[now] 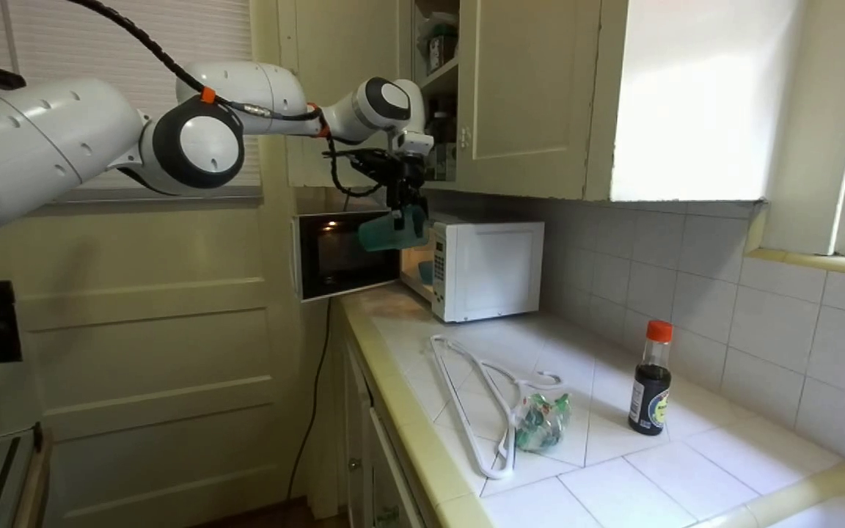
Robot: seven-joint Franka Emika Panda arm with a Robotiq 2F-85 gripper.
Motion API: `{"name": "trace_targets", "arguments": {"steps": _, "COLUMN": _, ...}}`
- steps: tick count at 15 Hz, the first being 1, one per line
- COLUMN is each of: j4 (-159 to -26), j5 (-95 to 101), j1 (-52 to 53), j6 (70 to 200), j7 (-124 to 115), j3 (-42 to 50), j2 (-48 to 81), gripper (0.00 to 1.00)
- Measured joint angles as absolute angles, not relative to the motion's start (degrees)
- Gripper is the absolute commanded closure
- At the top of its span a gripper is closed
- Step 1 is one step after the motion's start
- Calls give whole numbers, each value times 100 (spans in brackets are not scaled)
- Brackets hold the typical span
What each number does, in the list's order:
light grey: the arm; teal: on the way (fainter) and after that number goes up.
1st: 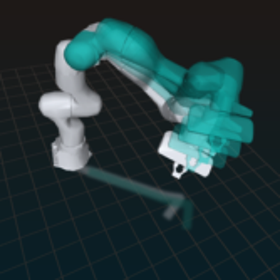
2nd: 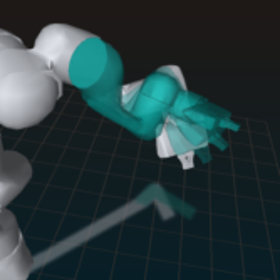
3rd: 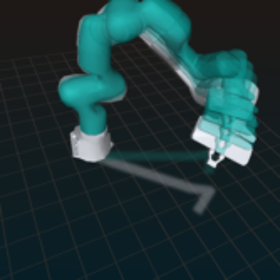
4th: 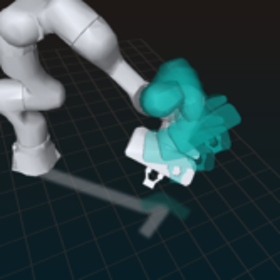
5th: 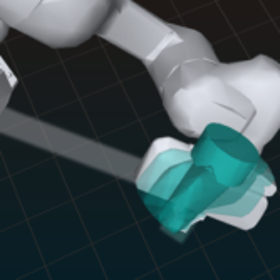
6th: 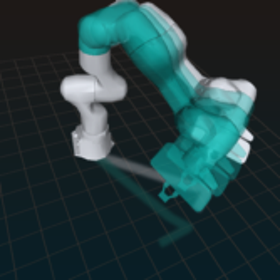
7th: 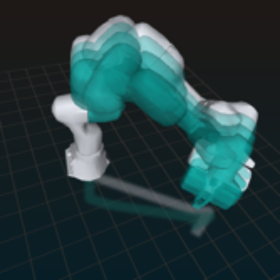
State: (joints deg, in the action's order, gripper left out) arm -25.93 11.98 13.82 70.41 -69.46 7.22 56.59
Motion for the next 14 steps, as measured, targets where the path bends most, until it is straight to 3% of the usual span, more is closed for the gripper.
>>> {"name": "trace_targets", "arguments": {"steps": 2, "j4": -2597, "j5": 1216, "j1": 1346, "j6": 7665, "j7": -6849, "j3": 727, "j2": 5764, "gripper": 29}}
{"name": "trace_targets", "arguments": {"steps": 3, "j4": -2597, "j5": 1232, "j1": 1338, "j6": 8001, "j7": -6769, "j3": 752, "j2": 5802, "gripper": 4}}
{"name": "trace_targets", "arguments": {"steps": 8, "j4": -2588, "j5": 1187, "j1": 1271, "j6": 8404, "j7": -6798, "j3": 739, "j2": 5829, "gripper": 4}}
{"name": "trace_targets", "arguments": {"steps": 9, "j4": -2587, "j5": 1187, "j1": 1271, "j6": 8404, "j7": -6801, "j3": 739, "j2": 5829, "gripper": 29}}
{"name": "trace_targets", "arguments": {"steps": 14, "j4": -2608, "j5": 1367, "j1": 1598, "j6": 8319, "j7": -6080, "j3": 789, "j2": 5835, "gripper": 29}}
